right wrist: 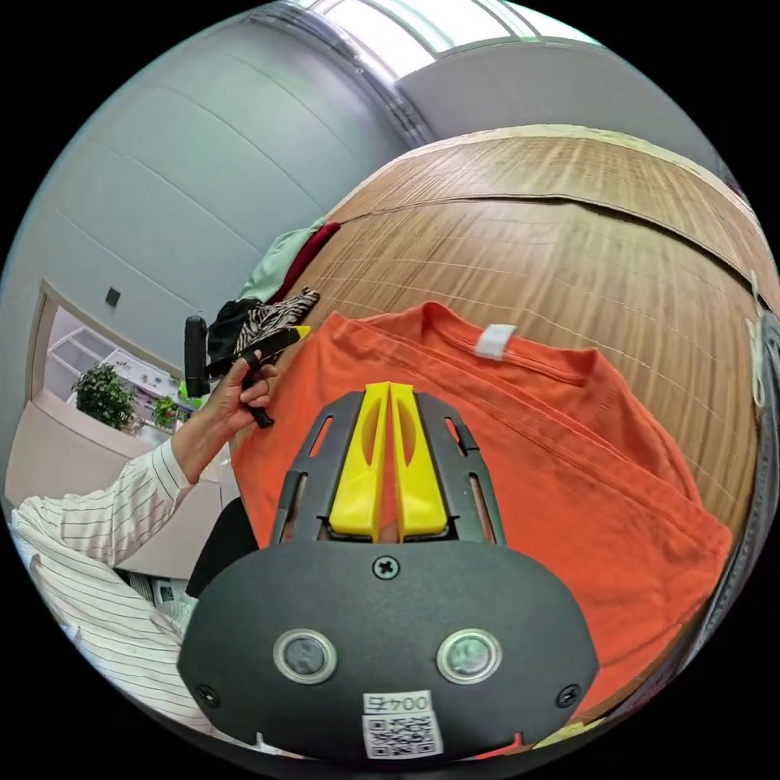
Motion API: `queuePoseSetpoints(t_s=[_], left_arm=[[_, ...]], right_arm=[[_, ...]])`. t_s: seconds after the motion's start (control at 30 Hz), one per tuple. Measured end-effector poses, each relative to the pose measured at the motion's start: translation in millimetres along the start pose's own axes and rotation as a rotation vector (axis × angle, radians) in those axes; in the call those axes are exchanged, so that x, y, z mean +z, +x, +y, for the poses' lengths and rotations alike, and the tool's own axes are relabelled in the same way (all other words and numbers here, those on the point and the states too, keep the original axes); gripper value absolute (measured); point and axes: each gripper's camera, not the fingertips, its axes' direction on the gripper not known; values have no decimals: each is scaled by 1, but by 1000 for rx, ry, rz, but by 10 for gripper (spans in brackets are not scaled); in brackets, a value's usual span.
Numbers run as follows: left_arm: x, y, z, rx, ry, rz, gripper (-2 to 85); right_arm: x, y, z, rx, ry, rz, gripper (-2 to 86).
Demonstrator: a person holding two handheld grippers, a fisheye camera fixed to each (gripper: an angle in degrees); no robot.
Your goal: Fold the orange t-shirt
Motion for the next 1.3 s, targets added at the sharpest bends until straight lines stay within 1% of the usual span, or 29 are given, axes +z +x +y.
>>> queuePoseSetpoints(t_s=[0.07, 0.2, 0.3, 0.37, 0.43, 0.47, 0.5, 0.53, 0.57, 0.6, 0.63, 0.67, 0.7, 0.77, 0.8, 0.83, 0.87, 0.9, 0.93, 0.97, 1.0, 1.03, 1.07, 1.1, 1.17, 1.23, 1.3], left_arm=[[9, 1, 6, 36, -58, -23, 1], [18, -23, 1, -76, -107, 45, 1], [20, -28, 2, -84, -99, 59, 0], [20, -26, 3, -78, -98, 48, 0], [21, -25, 3, -75, -100, 41, 0], [22, -27, 3, -80, -98, 49, 1], [23, -29, 4, -89, -98, 64, 1], [23, -30, 4, -94, -98, 74, 1], [24, -32, 5, -104, -95, 90, 1], [25, -33, 6, -109, -91, 99, 1], [25, -33, 6, -110, -91, 100, 1], [25, -31, 6, -108, -91, 97, 1], [26, -29, 7, -105, -91, 91, 1], [21, -27, 8, -110, -65, 87, 1], [11, -25, 11, -111, -14, 98, 1], [6, -24, 11, -107, 8, 114, 2], [-4, -21, 13, -88, 32, 166, 2], [-7, -15, 14, -55, 4, 200, 2], [-6, -12, 16, -39, -27, 198, 2], [-1, -5, 22, -11, -102, 160, 2], [8, 0, 30, 25, -163, 109, 2], [11, 2, 34, 42, -179, 71, 2], [15, 3, 41, 67, -179, 28, 2], [14, -2, 44, 23, -162, 46, 3], [5, -4, 45, -30, -112, 14, 3], [-6, 5, 47, -14, -72, 3, 3], [-9, 27, 53, 63, -88, 10, 3]], right_arm=[[20, -5, -20, -34, -60, -42, -7], [68, -8, -64, -78, -201, -128, -7], [92, 9, -95, -25, -274, -205, -7], [96, 32, -110, 82, -259, -162, -7], [76, 64, -119, 255, -113, -145, -7], [69, 68, -118, 274, -71, -158, -7], [58, 68, -116, 253, -20, -217, -7], [53, 61, -112, 206, -31, -279, -7], [55, 55, -109, 175, -60, -302, -7], [64, 42, -103, 108, -154, -328, -7], [79, 28, -96, 50, -276, -299, -7], [86, 22, -92, 28, -326, -252, -7], [97, 17, -86, -1, -370, -126, -7], [88, 30, -84, 115, -271, -138, -7], [73, 38, -81, 182, -151, -134, -7], [59, 36, -74, 174, -68, -171, -7], [56, 34, -70, 169, -61, -197, -7], [57, 26, -63, 136, -102, -254, -7], [63, 14, -56, 80, -185, -269, -7], [66, 8, -52, 52, -214, -250, -7], [71, -2, -43, 2, -259, -178, -7], [75, -6, -36, -12, -286, -94, -7], [76, -6, -33, -2, -293, -59, -7], [74, -1, -27, 36, -285, -22, -7], [60, 4, -15, 80, -223, -14, -7], [32, 1, 12, 84, -145, 18, -7], [15, 0, 41, 87, -126, 75, -7]])
